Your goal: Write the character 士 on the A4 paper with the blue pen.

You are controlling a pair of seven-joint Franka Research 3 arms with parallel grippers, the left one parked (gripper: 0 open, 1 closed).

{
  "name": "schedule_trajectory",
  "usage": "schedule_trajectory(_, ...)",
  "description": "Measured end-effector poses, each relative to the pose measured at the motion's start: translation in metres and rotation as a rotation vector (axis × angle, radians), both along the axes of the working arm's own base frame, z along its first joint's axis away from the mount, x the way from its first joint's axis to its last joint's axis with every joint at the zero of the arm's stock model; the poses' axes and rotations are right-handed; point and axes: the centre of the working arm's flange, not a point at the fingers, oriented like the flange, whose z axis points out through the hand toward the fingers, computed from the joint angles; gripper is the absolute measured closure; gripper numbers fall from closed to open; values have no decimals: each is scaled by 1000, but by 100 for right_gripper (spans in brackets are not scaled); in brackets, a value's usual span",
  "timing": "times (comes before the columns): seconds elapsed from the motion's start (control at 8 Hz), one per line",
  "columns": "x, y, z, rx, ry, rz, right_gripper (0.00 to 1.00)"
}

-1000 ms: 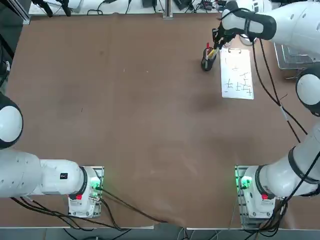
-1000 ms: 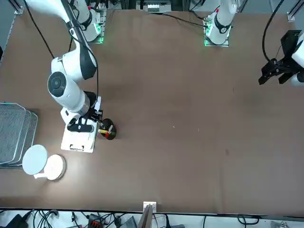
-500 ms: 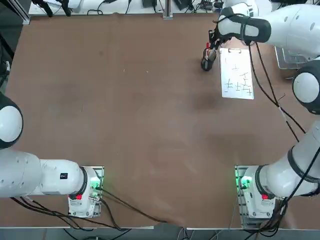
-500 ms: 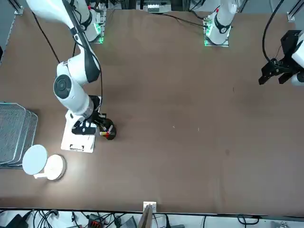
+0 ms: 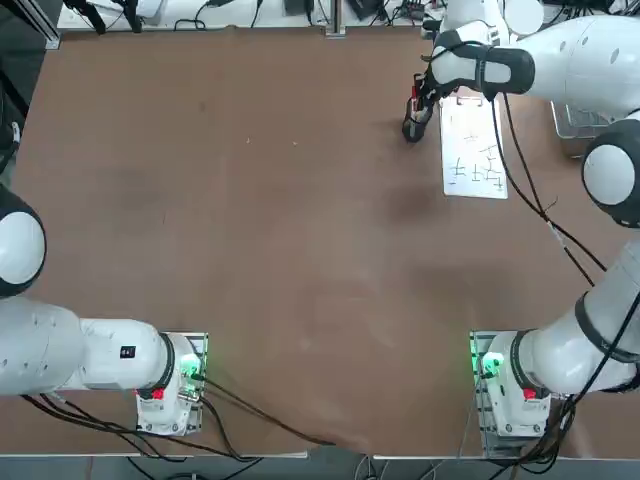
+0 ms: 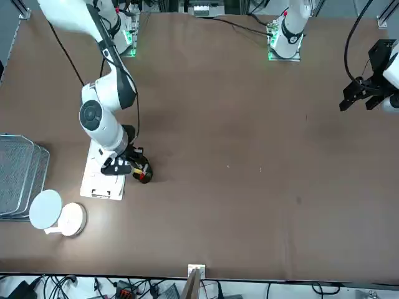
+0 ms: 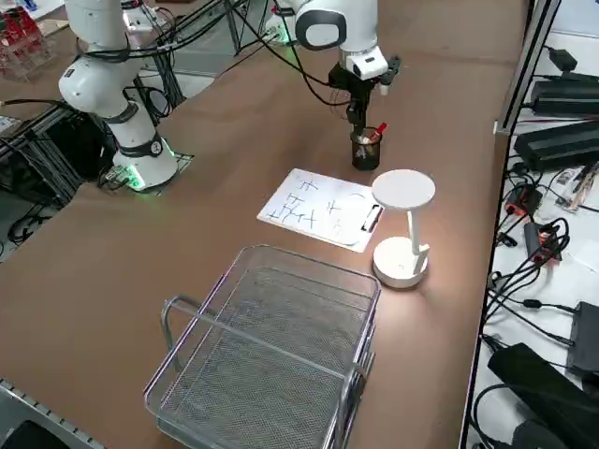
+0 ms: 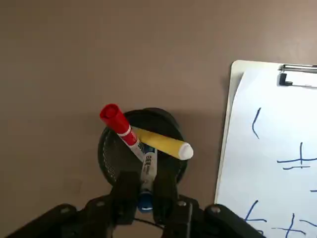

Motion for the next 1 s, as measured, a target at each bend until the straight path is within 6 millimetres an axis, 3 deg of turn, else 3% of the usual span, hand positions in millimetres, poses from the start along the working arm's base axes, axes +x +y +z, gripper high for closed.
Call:
schedule_trajectory(0.38,0,-4,-2,-2,4,-6,70)
schedule_trajectory(0.62,2,-9,0,-5,5,-13,37)
schedule_trajectory(0.88,3,-12,17,-15,18,-15,1)
schedule_trajectory(1.0,5,-13,36,-21,19,-16,0)
